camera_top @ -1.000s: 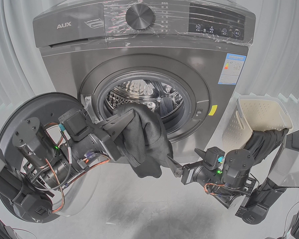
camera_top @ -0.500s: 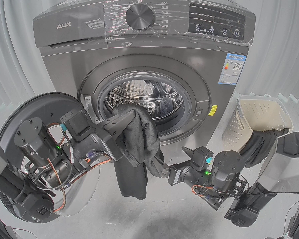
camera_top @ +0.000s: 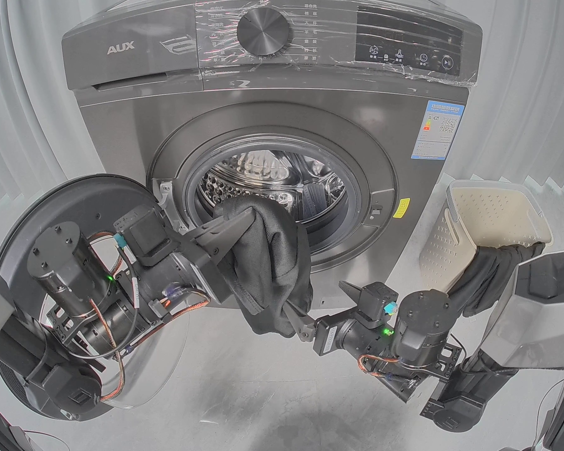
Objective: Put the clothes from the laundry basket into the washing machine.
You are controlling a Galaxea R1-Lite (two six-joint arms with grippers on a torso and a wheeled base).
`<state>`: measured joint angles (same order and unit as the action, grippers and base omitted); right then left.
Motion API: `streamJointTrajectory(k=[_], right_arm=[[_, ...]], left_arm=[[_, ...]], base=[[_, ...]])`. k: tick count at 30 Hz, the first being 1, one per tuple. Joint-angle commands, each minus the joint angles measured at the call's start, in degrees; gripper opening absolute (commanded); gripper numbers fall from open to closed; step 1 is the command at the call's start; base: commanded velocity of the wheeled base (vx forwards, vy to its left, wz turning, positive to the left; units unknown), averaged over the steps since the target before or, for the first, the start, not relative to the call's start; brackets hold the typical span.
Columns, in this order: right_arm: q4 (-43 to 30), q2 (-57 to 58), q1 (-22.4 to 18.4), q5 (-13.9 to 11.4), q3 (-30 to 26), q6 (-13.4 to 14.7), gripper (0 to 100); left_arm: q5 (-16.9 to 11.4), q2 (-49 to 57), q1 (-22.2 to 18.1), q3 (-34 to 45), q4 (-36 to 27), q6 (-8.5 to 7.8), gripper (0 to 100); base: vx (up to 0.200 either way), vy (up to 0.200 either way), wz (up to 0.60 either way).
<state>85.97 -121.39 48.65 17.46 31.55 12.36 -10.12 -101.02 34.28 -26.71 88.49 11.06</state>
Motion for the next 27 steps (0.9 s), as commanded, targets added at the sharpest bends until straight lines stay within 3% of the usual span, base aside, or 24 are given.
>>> streamJointTrajectory(k=[1, 8, 27], right_arm=[[-0.01, -0.16, 0.13, 0.03, -0.7, 0.03, 100], [-0.1, -1.04, 0.83, -0.32, -4.22, 0.03, 100], [0.16, -4.99, -2.07, -0.32, 5.8, -1.2, 100]], left_arm=[[0.01, -0.05, -0.09, -0.18, 0.01, 0.02, 0], [1.5, -0.14, -0.18, -1.06, -0.07, 0.02, 0], [1.42, -0.05, 0.17, -0.54, -0.07, 0.02, 0]], base=[[0.0, 0.0, 0.0], [0.0, 0.0, 0.0], [0.0, 0.0, 0.0]])
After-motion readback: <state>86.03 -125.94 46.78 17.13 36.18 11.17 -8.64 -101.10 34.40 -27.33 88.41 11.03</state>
